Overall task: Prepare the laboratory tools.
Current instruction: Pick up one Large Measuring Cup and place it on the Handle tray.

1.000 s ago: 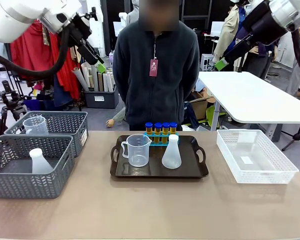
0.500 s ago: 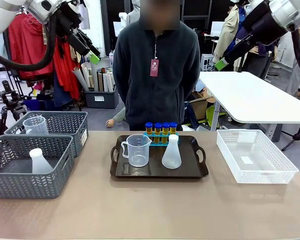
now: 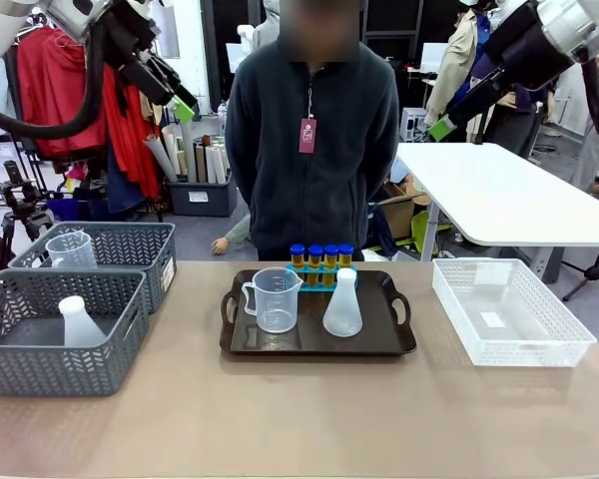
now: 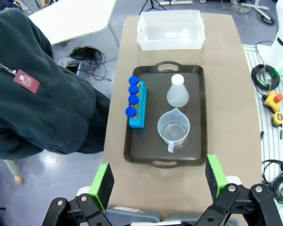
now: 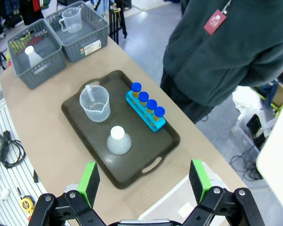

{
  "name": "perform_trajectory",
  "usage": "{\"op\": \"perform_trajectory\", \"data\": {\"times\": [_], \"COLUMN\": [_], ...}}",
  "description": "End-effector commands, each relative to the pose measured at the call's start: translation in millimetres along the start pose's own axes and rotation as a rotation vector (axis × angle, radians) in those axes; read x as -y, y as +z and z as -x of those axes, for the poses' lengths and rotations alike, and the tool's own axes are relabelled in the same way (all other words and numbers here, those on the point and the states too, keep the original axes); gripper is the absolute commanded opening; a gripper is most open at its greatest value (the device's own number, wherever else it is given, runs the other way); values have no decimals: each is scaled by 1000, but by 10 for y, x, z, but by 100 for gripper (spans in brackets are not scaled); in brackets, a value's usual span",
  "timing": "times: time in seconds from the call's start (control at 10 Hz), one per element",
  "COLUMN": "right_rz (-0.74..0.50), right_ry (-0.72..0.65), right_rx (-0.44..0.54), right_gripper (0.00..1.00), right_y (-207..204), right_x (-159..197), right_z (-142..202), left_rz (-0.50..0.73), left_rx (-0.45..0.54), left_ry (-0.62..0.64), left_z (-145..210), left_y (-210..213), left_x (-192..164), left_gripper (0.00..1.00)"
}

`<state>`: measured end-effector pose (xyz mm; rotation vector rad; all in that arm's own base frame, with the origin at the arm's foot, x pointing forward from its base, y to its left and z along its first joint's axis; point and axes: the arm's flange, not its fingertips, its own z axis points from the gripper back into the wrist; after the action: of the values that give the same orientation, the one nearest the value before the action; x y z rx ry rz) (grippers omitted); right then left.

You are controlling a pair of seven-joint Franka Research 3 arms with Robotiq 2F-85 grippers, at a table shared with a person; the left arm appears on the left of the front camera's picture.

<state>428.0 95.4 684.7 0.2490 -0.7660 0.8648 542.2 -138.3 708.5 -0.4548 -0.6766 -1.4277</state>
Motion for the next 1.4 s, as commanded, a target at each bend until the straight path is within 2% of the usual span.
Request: {"op": "perform_trajectory", "data": {"times": [0.0,1.3], "right_rz": [-1,-1], "right_ry": [-1,-1], "right_rx": [3,3], "right_gripper": [100,100], "right_y": [15,15], "right_x": [7,7], "right_z": [-2,-2], "left_rz": [0,0], "left_rx": [4,4], "left_ry": [9,9], "left_z": [5,5], "left_y": [0,0], "left_x": [-5,-5], "left_gripper": [100,100]}}
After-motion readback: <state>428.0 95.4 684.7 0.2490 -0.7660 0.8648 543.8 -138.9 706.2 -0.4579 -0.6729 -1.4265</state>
